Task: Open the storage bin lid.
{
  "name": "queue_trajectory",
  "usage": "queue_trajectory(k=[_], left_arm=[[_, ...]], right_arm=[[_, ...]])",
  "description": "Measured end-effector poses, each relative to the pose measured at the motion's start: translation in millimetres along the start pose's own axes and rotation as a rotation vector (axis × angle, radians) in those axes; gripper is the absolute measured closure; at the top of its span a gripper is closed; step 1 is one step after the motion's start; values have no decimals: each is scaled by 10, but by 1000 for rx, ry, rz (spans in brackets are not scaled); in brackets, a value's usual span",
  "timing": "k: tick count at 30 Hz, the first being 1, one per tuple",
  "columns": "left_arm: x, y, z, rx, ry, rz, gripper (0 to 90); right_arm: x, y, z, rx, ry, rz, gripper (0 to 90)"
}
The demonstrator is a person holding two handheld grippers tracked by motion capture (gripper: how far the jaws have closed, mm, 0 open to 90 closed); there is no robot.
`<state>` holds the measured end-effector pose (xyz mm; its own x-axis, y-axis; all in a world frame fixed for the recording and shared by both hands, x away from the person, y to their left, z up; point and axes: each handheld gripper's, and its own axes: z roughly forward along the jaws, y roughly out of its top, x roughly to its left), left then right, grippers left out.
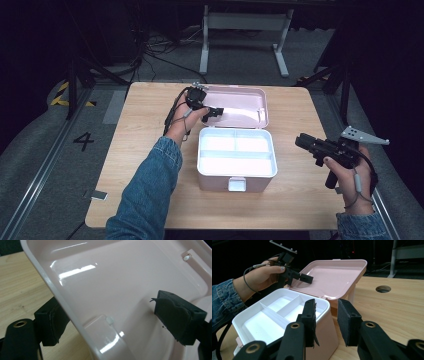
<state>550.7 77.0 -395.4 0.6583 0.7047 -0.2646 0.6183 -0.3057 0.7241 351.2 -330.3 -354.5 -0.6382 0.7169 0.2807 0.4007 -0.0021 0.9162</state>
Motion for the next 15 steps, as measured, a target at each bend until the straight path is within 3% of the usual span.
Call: queue_trajectory(k=[3, 6, 13, 15], left_arm=[[-1, -1, 7, 48, 34, -36, 157], [-11, -3, 18, 63, 53, -56, 156], [-23, 0, -1, 71, 81, -54, 166], [-28, 2, -30, 64, 109, -40, 170]], right_arm=[[-1, -2, 3, 1, 1, 4, 685], [0, -4, 4, 3, 3, 9, 683], [-7, -4, 7, 0, 7, 10, 674], [-9, -1, 11, -1, 6, 13, 666]])
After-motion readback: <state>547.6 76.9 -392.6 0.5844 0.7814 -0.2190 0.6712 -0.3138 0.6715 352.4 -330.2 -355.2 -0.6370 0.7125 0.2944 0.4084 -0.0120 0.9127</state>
